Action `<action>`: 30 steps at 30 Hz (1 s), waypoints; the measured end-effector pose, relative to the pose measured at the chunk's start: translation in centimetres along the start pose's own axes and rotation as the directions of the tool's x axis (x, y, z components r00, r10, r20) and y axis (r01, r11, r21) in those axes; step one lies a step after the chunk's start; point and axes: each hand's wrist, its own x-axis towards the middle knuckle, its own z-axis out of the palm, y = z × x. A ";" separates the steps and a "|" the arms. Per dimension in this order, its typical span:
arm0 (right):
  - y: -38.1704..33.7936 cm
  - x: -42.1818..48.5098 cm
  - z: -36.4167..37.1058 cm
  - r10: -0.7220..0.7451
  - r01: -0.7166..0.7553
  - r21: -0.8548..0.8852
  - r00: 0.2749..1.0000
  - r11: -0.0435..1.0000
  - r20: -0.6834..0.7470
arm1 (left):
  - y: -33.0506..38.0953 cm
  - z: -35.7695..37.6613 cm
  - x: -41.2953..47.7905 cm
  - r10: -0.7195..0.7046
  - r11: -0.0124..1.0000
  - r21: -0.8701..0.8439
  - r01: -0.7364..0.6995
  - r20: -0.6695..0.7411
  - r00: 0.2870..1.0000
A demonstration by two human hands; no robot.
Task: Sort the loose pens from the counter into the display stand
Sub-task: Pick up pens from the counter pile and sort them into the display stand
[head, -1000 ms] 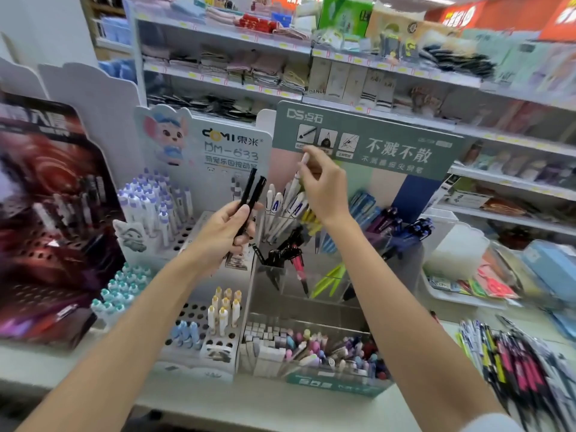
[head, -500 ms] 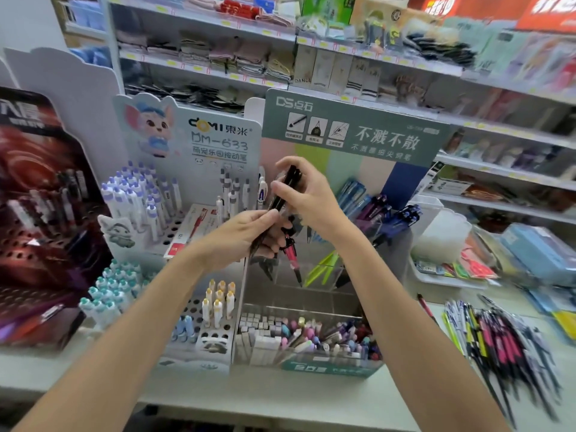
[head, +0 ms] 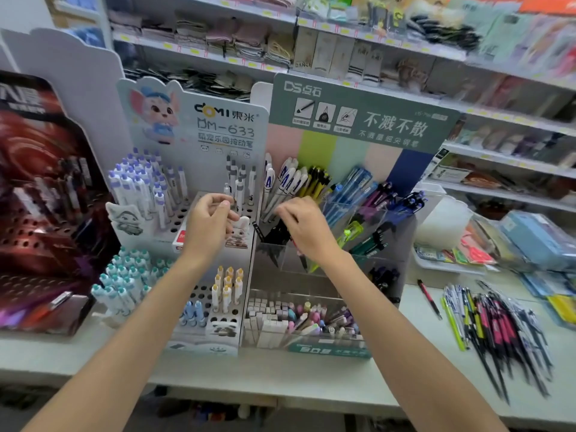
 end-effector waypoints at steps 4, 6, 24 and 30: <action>0.9 -2.1 -0.7 0.137 -0.131 0.051 0.979 0.990 -0.154 | 0.3 0.0 -1.0 0.038 0.997 0.062 -0.037 -0.002 0.999; 1.5 -3.7 -3.0 0.199 -0.160 0.151 0.935 0.975 -0.294 | 1.1 0.8 -1.4 0.095 0.989 0.116 -0.096 0.011 0.995; 29.0 -33.1 -23.1 0.811 -0.706 -0.451 0.581 0.546 0.071 | -1.7 39.8 -15.0 0.069 0.638 0.523 -0.565 0.692 0.718; 35.5 -38.6 -26.6 0.796 -0.769 -0.240 0.605 0.592 0.026 | -8.7 48.0 -17.6 -0.245 0.655 0.693 -0.300 0.571 0.784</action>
